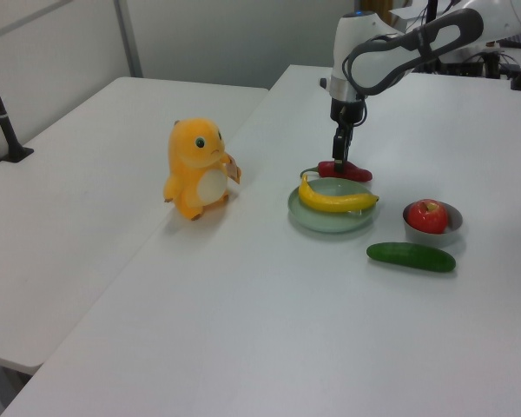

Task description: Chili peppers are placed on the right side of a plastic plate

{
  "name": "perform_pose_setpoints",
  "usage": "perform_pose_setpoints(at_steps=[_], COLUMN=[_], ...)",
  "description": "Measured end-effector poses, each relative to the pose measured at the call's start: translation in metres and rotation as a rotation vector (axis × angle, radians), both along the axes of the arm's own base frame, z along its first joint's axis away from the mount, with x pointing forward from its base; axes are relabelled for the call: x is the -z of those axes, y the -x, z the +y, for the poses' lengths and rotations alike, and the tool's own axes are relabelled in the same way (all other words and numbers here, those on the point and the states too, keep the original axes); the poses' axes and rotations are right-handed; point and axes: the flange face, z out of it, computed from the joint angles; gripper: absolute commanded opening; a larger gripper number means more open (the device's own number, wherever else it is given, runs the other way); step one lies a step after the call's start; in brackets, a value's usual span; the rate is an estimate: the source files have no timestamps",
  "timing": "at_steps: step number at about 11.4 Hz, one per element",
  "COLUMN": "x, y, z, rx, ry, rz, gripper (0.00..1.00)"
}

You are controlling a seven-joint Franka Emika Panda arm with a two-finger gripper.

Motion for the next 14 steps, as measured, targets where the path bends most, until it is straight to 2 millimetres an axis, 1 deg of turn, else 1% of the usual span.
perform_pose_setpoints(at_steps=[2,3,4,6,7,8,9,11,12,13,14], x=[-0.004,-0.010,-0.020,-0.057,-0.081,-0.111,-0.158,-0.232,-0.272,-0.302,-0.325], y=[-0.002,-0.004,-0.006,-0.005,0.000,0.010,0.028,0.061,0.082,0.103,0.123], z=[0.000,0.000,0.000,-0.001,-0.002,-0.005,-0.010,-0.016,-0.017,-0.015,-0.008], rx=[0.000,-0.001,-0.001,0.019,0.027,0.040,0.073,0.182,0.233,0.271,0.294], ry=[0.001,0.001,0.002,0.001,-0.003,-0.009,-0.020,-0.041,-0.051,-0.060,-0.067], rz=[-0.009,-0.020,-0.037,-0.083,-0.089,-0.084,-0.075,-0.063,-0.068,-0.065,-0.051], gripper=[1.00,1.00,1.00,1.00,1.00,1.00,1.00,1.00,1.00,1.00,1.00])
